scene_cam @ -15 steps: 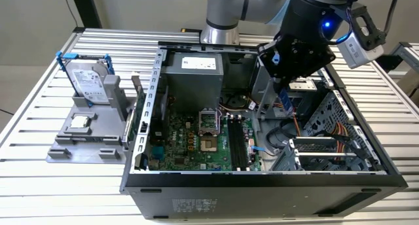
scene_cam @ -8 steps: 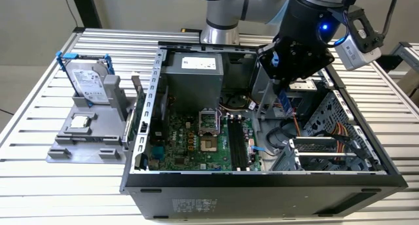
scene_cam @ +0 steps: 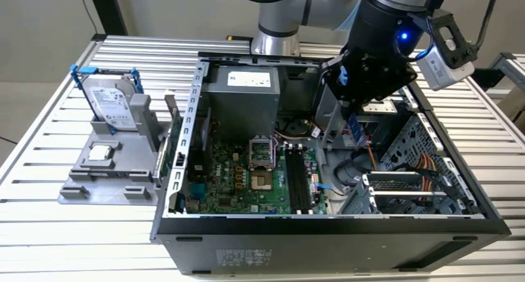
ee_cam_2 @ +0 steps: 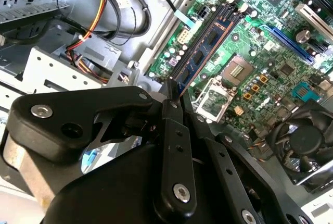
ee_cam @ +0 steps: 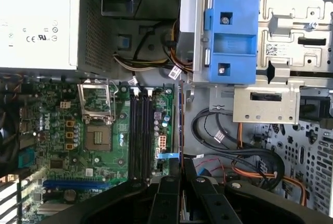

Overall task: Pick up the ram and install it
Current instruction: 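Insert the ram into the slot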

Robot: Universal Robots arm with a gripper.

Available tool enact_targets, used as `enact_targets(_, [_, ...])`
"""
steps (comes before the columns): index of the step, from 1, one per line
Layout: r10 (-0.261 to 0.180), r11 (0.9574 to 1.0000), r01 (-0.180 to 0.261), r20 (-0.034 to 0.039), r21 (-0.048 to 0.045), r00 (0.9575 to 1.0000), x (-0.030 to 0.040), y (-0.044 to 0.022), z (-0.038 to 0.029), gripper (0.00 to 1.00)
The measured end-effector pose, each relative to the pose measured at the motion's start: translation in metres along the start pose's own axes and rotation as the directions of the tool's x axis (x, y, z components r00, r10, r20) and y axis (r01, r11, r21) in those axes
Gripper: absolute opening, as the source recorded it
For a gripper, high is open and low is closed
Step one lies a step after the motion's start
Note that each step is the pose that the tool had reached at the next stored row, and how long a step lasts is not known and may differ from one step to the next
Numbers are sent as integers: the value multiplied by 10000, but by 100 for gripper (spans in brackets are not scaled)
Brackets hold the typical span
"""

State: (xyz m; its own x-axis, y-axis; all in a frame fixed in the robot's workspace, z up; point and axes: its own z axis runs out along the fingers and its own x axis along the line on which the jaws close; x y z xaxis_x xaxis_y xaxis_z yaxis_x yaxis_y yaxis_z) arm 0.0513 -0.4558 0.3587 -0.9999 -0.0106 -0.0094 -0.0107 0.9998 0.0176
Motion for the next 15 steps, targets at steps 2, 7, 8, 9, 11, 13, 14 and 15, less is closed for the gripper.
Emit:
enact_targets(2, [9, 10000, -9, 1, 6, 10000, 2, 0, 12, 0])
enact_targets(7, [146, 9999, -146, 3, 11, 9999, 7, 0, 36, 0])
enact_targets(8, [186, 9998, -186, 3, 12, 9998, 8, -1, 40, 0])
enact_targets(9, [211, 9998, -211, 4, 16, 9998, 8, -1, 44, 0])
enact_targets(11, [222, 9998, -222, 4, 20, 9998, 8, 0, 52, 0])
enact_targets(13, [223, 9997, -223, 5, 21, 9998, 8, -1, 63, 0])
enact_targets(14, [224, 9997, -224, 8, 20, 9997, 8, 0, 69, 0])
enact_targets(15, [223, 9997, -223, 10, 20, 9997, 8, 0, 76, 0])
